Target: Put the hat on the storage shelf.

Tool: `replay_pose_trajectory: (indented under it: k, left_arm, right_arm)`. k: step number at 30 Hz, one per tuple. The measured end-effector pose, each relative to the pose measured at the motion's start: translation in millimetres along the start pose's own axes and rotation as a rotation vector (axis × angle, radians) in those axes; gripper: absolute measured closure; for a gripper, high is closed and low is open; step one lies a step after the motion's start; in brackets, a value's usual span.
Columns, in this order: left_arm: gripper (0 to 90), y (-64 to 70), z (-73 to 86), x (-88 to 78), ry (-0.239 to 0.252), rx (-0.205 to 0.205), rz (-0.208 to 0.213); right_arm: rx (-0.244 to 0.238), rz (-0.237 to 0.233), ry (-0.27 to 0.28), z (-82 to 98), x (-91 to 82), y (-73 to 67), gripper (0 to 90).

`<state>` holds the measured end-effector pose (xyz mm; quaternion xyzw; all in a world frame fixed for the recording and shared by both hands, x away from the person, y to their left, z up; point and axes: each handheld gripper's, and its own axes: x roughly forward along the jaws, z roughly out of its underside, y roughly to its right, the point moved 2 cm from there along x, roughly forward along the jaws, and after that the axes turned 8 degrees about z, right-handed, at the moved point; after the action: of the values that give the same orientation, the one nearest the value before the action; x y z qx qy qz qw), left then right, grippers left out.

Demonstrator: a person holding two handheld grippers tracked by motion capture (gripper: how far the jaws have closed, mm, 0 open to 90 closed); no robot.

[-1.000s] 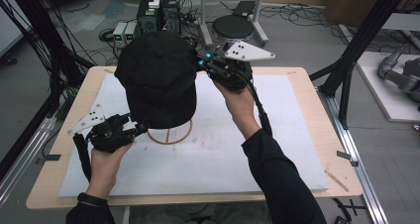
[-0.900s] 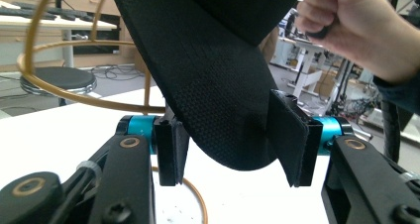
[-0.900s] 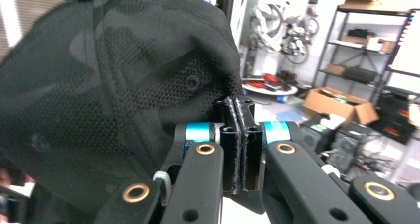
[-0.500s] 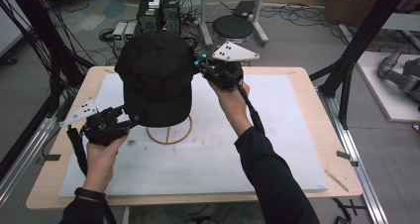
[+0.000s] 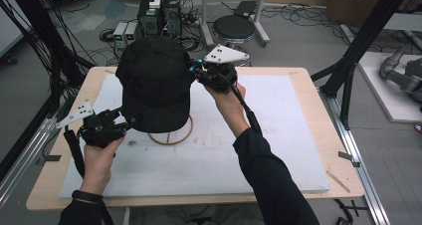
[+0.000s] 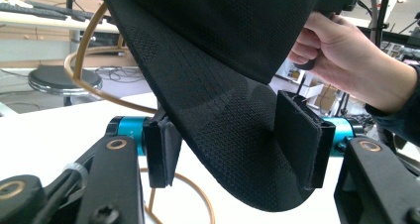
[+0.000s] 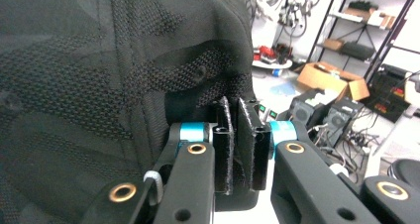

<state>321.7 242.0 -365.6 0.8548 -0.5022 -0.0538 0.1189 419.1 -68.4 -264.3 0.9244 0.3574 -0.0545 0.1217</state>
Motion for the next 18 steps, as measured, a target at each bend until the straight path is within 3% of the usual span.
replay_pose_trajectory:
  k: [8, 12, 18]
  left_arm:
    - [41.7, -3.6, 12.0, -7.1, -0.008, -0.039, 0.000]
    - [35.8, -4.7, 14.6, -8.0, -0.065, -0.005, -0.048]
    - [35.7, -7.3, 16.1, -6.3, -0.071, -0.020, -0.041]
  right_arm:
    - [-0.006, 0.000, -0.016, 8.6, 3.2, -4.7, 81.8]
    - [0.004, 0.003, -0.035, 13.0, 3.7, -2.5, 81.0]
    - [-0.009, 0.005, -0.041, 13.6, 4.8, -3.8, 81.2]
